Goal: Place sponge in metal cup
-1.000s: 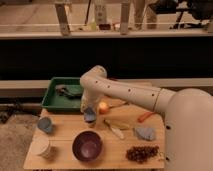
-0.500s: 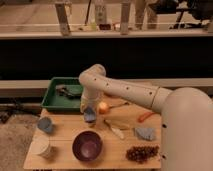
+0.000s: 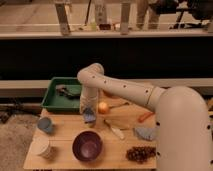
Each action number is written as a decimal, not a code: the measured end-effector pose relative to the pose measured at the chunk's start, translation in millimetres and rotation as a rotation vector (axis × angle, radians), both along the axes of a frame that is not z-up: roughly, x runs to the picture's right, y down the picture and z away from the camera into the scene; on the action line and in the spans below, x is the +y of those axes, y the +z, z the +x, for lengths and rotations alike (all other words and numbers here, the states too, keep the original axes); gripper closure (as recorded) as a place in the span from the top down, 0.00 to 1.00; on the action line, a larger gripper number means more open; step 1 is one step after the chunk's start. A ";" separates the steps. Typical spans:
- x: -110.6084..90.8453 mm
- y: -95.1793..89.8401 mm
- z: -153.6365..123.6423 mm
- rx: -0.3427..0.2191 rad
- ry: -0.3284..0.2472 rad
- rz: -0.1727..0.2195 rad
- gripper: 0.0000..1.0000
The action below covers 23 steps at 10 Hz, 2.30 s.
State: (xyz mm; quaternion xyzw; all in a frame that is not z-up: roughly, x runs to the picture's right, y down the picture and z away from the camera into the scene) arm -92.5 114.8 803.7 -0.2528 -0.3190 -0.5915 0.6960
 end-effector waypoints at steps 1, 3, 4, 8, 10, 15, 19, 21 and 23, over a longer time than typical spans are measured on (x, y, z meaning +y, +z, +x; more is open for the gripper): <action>0.6 0.5 0.5 0.002 -0.002 -0.004 0.00; 0.9 0.9 2.2 0.010 0.000 -0.010 0.00; 1.6 1.4 2.3 0.013 0.001 -0.014 0.00; 3.2 3.3 3.6 0.018 0.000 -0.023 0.00; 3.4 3.8 3.7 0.018 -0.003 -0.026 0.00; 4.5 4.7 3.4 0.017 -0.007 -0.030 0.03; 3.3 4.3 4.0 0.025 -0.003 -0.024 0.39; 4.6 4.6 2.4 0.030 -0.018 -0.027 0.61; 5.0 5.2 4.3 0.026 -0.022 -0.032 0.77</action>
